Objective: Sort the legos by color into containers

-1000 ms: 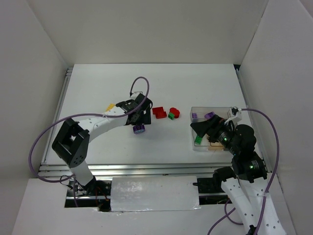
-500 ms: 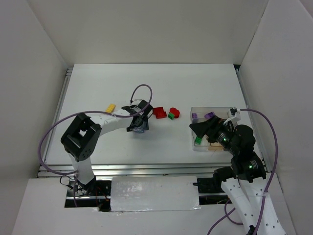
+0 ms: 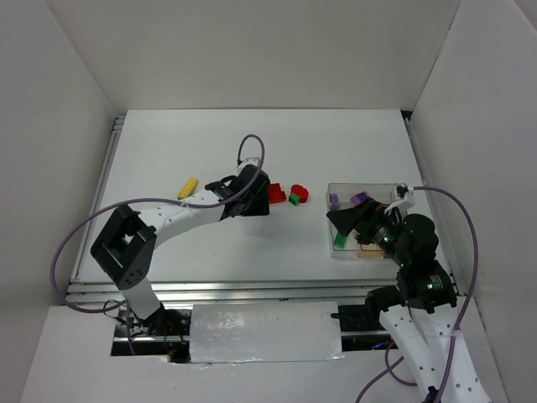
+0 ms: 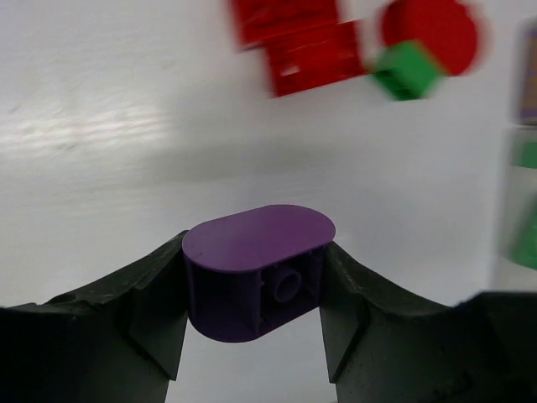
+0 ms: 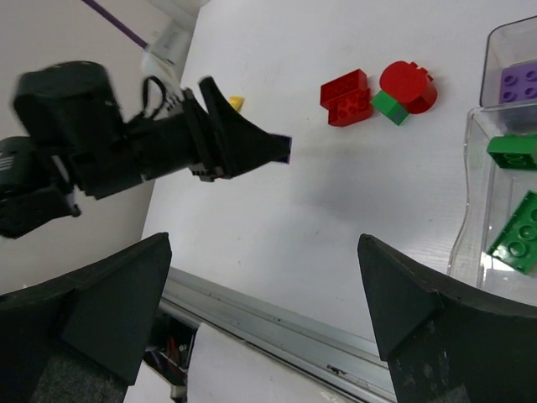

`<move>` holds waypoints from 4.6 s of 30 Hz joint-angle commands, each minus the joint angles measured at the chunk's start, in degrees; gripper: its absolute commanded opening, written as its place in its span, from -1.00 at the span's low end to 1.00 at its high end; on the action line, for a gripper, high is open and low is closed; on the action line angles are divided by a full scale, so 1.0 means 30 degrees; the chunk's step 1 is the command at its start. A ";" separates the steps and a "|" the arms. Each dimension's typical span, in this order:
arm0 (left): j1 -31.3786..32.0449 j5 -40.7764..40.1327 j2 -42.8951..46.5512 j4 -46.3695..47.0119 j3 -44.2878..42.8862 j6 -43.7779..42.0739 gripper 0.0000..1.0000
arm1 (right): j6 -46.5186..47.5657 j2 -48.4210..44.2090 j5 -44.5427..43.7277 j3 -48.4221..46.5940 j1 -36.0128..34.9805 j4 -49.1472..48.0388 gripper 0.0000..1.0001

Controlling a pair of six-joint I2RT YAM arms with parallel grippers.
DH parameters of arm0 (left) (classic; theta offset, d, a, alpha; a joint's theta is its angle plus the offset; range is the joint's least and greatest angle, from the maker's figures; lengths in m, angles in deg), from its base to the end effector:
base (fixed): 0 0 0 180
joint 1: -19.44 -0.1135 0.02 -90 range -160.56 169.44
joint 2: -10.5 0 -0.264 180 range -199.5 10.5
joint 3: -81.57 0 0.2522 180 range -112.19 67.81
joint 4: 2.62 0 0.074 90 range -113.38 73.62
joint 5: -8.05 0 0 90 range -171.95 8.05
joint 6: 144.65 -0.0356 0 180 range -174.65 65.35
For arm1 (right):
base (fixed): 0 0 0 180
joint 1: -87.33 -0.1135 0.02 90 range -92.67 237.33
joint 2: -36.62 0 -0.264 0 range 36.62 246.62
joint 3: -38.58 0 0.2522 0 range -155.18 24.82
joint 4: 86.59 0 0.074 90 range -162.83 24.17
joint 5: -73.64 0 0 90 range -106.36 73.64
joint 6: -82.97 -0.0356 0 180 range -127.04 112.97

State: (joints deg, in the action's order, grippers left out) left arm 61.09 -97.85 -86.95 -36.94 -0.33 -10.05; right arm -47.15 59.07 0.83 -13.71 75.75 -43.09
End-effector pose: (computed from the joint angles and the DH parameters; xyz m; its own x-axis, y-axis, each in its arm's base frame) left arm 0.2807 -0.2366 0.2249 -0.7629 -0.2252 -0.6060 -0.0400 0.9520 -0.3034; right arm 0.0956 0.0303 0.3143 -0.4818 0.5297 -0.6981 -0.2127 0.7021 0.6795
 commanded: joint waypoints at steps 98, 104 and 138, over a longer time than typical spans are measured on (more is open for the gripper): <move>0.1879 -0.5334 1.7014 -0.7006 0.6277 0.0984 0.99 | 0.5522 3.5757 -1.0359 -2.2112 -0.8388 0.2950 0.49; 0.1879 -0.5305 1.7102 -0.6917 0.6365 0.1012 0.99 | 0.5755 3.4356 -0.9832 -2.0940 -0.8593 0.1694 -0.54; 0.1762 -0.3987 1.7746 -0.5570 0.6892 0.0280 0.99 | -0.0893 0.8658 -0.7138 0.0710 1.2295 -0.0973 -0.73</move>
State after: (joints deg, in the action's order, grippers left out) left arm 66.60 -110.20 -33.64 -55.48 20.72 -8.13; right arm -50.02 85.81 -23.21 -12.20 112.15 -44.27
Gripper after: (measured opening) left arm 0.994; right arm 0.718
